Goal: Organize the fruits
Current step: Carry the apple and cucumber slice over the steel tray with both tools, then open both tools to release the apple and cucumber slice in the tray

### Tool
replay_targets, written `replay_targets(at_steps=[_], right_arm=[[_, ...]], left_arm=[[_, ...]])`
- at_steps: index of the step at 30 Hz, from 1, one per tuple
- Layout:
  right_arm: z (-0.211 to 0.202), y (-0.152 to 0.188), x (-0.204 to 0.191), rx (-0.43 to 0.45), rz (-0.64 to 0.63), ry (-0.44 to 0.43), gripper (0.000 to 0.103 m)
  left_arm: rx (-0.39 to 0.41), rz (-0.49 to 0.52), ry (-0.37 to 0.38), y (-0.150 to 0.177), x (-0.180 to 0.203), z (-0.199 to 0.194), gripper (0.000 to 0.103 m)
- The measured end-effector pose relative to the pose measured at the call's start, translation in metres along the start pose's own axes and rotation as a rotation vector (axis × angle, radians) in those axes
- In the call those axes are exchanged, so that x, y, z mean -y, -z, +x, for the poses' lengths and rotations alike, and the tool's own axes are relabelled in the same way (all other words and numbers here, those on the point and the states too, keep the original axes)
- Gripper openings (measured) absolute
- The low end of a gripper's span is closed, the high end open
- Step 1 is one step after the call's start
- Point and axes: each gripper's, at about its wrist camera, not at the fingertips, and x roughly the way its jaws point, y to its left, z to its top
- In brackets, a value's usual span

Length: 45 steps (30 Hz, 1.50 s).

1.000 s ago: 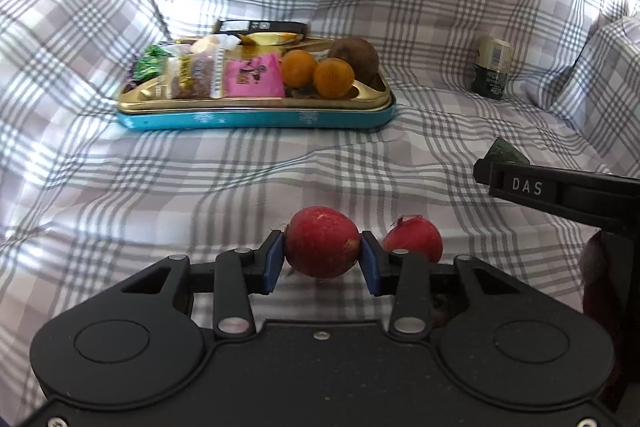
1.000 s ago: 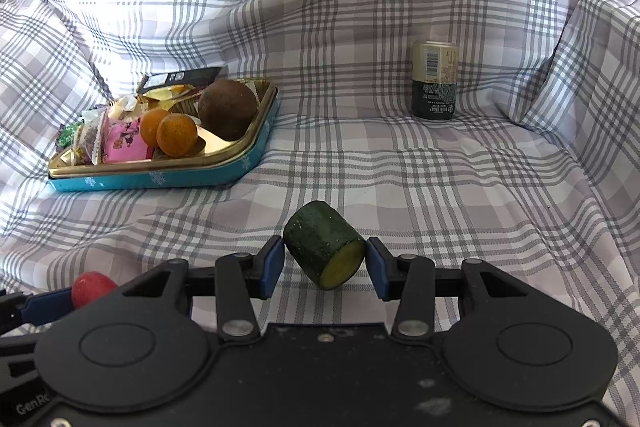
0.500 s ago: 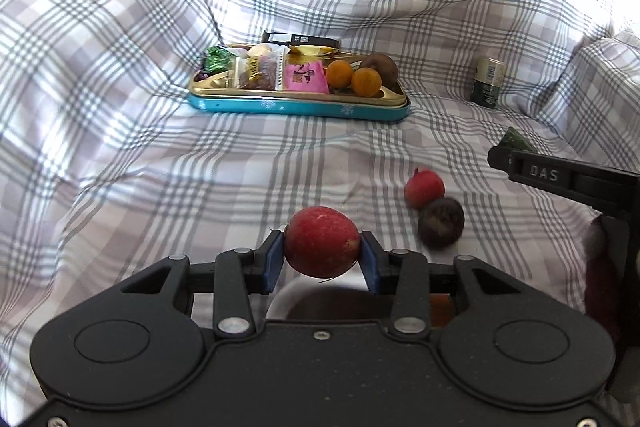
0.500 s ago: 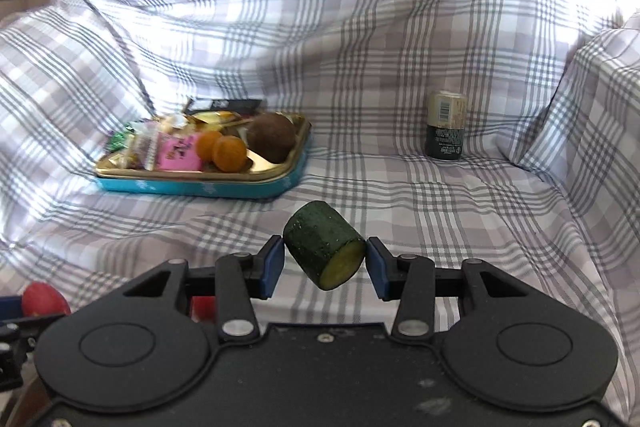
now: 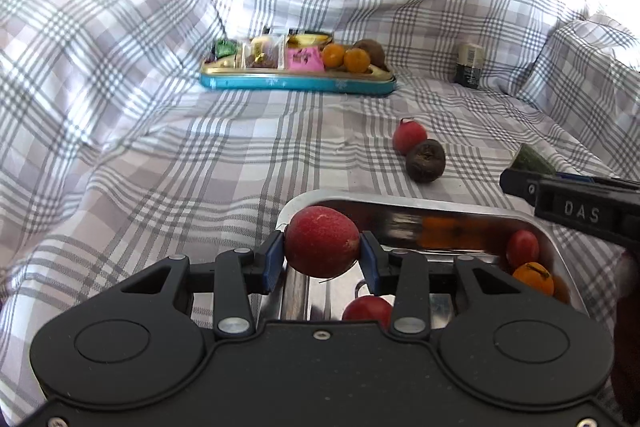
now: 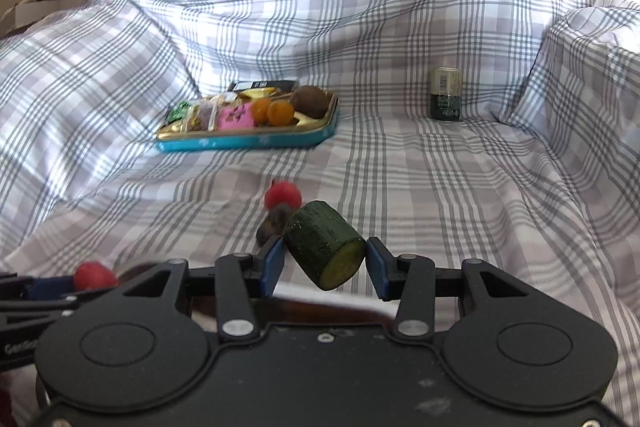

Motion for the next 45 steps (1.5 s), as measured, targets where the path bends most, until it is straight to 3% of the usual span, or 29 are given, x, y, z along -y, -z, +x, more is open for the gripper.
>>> replay_targets(at_steps=[9, 12, 21, 31, 45], right_arm=[[-0.025, 0.026, -0.011, 0.025, -0.030, 0.005, 0.046], [-0.025, 0.030, -0.020, 0.050, -0.090, 0.034, 0.046], [-0.019, 0.035, -0.036, 0.040, -0.176, 0.000, 0.046], [-0.013, 0.033, -0.030, -0.007, -0.127, -0.005, 0.047], [-0.019, 0.033, -0.029, 0.013, -0.110, 0.016, 0.046]], left_arm=[[0.030, 0.028, -0.004, 0.007, 0.004, -0.001, 0.049], [0.019, 0.008, -0.008, 0.006, 0.001, 0.002, 0.049], [0.005, 0.027, -0.019, 0.008, 0.004, 0.004, 0.049], [-0.003, 0.035, -0.025, 0.008, 0.005, 0.005, 0.050], [0.000, 0.029, -0.045, 0.009, 0.005, 0.002, 0.050]])
